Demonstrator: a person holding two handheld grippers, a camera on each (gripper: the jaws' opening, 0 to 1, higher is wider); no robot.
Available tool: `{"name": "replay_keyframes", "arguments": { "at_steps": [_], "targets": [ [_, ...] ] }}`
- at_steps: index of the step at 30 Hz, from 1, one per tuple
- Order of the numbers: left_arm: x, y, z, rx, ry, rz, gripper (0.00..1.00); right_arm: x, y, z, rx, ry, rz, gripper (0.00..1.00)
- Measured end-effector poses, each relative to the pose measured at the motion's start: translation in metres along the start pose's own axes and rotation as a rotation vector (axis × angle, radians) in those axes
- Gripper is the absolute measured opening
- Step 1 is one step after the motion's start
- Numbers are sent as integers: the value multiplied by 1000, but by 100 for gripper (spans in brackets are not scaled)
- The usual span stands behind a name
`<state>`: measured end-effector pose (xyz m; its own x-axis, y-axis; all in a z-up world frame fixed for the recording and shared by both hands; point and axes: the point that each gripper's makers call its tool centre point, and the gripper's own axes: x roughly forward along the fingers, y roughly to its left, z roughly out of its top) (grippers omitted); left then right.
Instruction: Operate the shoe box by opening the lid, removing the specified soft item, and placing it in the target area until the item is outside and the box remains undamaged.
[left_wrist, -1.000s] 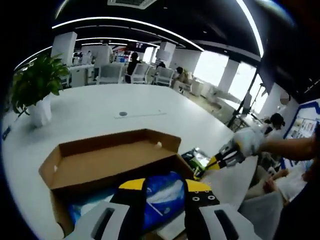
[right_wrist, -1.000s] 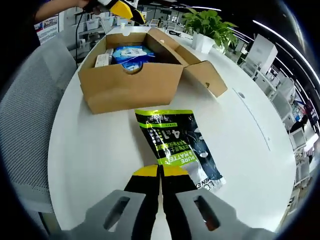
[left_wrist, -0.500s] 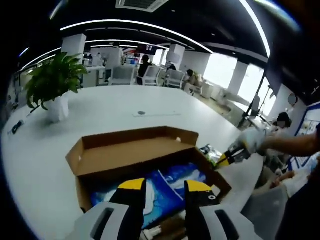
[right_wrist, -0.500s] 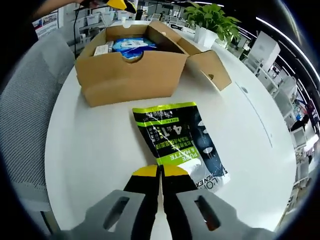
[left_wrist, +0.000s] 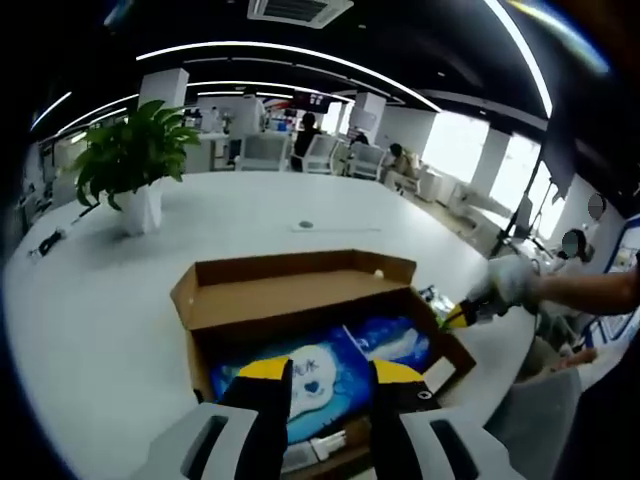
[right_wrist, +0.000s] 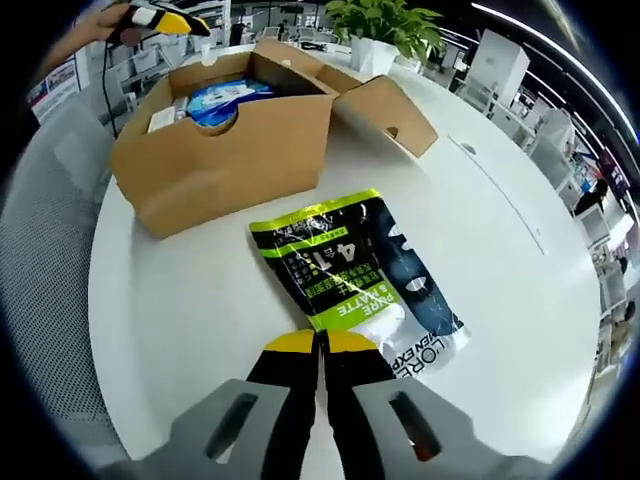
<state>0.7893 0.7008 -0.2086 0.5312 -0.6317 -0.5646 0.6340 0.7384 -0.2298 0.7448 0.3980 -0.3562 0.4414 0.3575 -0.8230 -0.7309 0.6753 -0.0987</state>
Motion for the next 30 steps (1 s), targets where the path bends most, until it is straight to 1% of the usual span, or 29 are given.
{"name": "replay_keyframes", "arguments": {
  "at_steps": [1,4,8,11,16,18,21,25,26,30],
  "targets": [
    [-2,1,0,1,-2,4,30,0,0,0,10,-2,-1,0],
    [-6,8,-1,-3,-4,11,30,1,0,-1,-17,-1,-5,0],
    [-10,11,-2,-5,-10,20,30,-1,3,-2,-1,0,-5,2],
    [-12,10,-2,-4,-13,26,31,-2,4,-4,-26,3,-8,5],
    [-19,19,-7,15,-14,37,34,-8,6,-3,-49,-3,-15,10],
    [-20,19,-7,23,-14,40,34,-10,5,-2,-50,-7,-17,13],
    [-24,23,-8,35,-17,43,37,-16,5,4,-44,-26,-29,17],
    [-28,24,-8,61,-26,44,42,-22,1,13,-14,-64,-46,21],
    [-28,22,-7,71,-30,42,44,-24,1,15,-4,-70,-49,23],
    [-30,22,-7,98,-32,36,49,-35,2,30,40,-110,-49,27]
  ]
}}
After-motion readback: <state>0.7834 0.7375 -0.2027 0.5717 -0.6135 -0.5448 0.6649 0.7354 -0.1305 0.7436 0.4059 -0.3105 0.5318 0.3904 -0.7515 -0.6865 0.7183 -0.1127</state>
